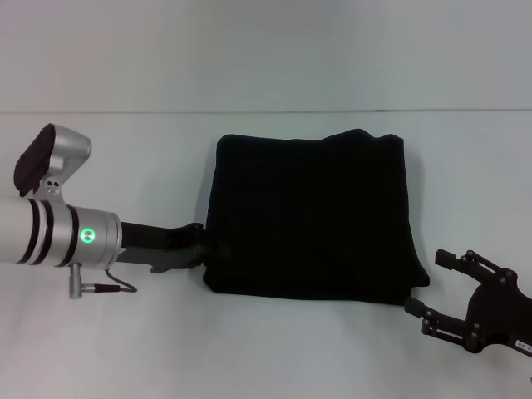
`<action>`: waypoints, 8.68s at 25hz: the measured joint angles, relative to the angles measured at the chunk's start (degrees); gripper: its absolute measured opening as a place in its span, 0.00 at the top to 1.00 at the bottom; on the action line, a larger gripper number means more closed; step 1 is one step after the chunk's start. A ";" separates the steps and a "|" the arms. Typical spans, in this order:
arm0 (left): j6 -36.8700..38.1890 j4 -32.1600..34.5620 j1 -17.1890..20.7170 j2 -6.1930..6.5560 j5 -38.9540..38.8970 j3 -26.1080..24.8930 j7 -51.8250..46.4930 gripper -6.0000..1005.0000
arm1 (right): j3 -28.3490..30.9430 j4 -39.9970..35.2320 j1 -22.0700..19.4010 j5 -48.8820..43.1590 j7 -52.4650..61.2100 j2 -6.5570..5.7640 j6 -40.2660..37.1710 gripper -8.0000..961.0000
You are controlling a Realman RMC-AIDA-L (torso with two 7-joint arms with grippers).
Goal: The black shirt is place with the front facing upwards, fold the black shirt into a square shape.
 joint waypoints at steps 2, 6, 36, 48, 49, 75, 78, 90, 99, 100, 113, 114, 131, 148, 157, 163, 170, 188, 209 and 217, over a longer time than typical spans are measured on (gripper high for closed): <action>-0.02 0.03 -0.03 -0.07 0.00 0.13 0.00 0.68 | 0.02 0.01 0.04 0.00 0.00 0.01 0.05 0.06; -0.12 0.05 -0.04 -0.09 -0.01 0.36 0.02 0.86 | 0.08 0.11 0.10 0.00 0.00 0.03 0.17 0.06; 15.57 -0.01 10.72 1.55 -0.89 -12.76 20.16 0.94 | 1.14 0.05 3.28 0.44 0.16 0.61 2.59 0.07; 18.30 5.54 13.76 1.73 -0.93 -18.16 29.15 0.62 | 2.45 0.24 3.59 0.50 0.18 0.74 2.51 0.07; 18.60 5.86 13.90 1.73 -0.95 -18.44 29.86 0.59 | 2.55 0.27 3.77 0.51 0.18 0.75 2.41 0.07; 28.35 14.13 29.03 -5.60 -2.14 -27.77 82.26 0.07 | 1.78 1.90 1.14 -1.49 -0.46 0.91 4.76 0.07; 27.72 13.53 27.94 -5.46 -1.51 -28.03 81.87 0.07 | 1.76 1.86 1.07 -2.12 -0.51 0.91 4.71 0.07; 27.46 13.49 26.63 -5.50 -1.44 -27.82 79.95 0.07 | 1.76 1.57 1.18 -2.65 -0.53 0.96 3.97 0.07; 27.40 13.49 26.66 -5.56 -1.41 -27.82 79.90 0.07 | 1.76 1.59 1.11 -2.66 -0.53 1.00 3.66 0.07; 27.40 13.49 26.65 -5.58 -1.41 -27.82 79.89 0.07 | 1.76 1.60 1.11 -2.65 -0.53 1.00 3.58 0.07; 27.70 13.48 26.26 -5.90 -2.19 -29.46 80.20 0.07 | 4.00 1.49 1.21 -2.12 -0.53 1.03 1.90 0.07; 27.68 13.48 26.08 -5.99 -2.21 -30.00 80.20 0.07 | 4.66 1.56 1.35 -2.10 -0.53 1.04 1.77 0.07; 23.35 -4.18 23.35 -7.38 -20.44 -52.44 100.83 0.07 | 20.97 15.37 5.31 21.76 -12.29 1.49 3.43 0.07; 24.81 -13.34 24.52 -8.89 -24.71 -59.75 112.79 0.07 | 24.77 19.16 6.54 25.34 -18.15 1.55 4.60 0.07; 26.34 -16.36 24.70 -8.78 -24.71 -61.32 112.77 0.07 | 27.29 18.36 7.71 25.40 -18.97 1.44 6.23 0.07; 26.66 -17.17 24.93 -8.69 -24.70 -61.48 112.58 0.07 | 28.90 18.46 8.33 25.40 -18.99 1.50 7.10 0.07; 26.85 -17.40 25.19 -8.75 -24.62 -61.80 112.48 0.07 | 30.12 18.16 8.19 25.40 -18.99 1.32 7.75 0.07; 26.36 -16.97 23.80 -8.61 -24.68 -61.73 112.48 0.07 | 36.42 18.17 5.81 25.40 -19.06 1.46 5.02 0.07; 22.57 -17.30 22.20 -8.87 -24.74 -63.21 115.03 0.07 | 37.18 17.47 6.25 25.40 -19.08 1.26 2.97 0.07; 22.45 -17.54 22.48 -8.87 -24.36 -63.15 115.07 0.07 | 37.18 17.47 5.74 25.40 -19.08 1.36 2.02 0.07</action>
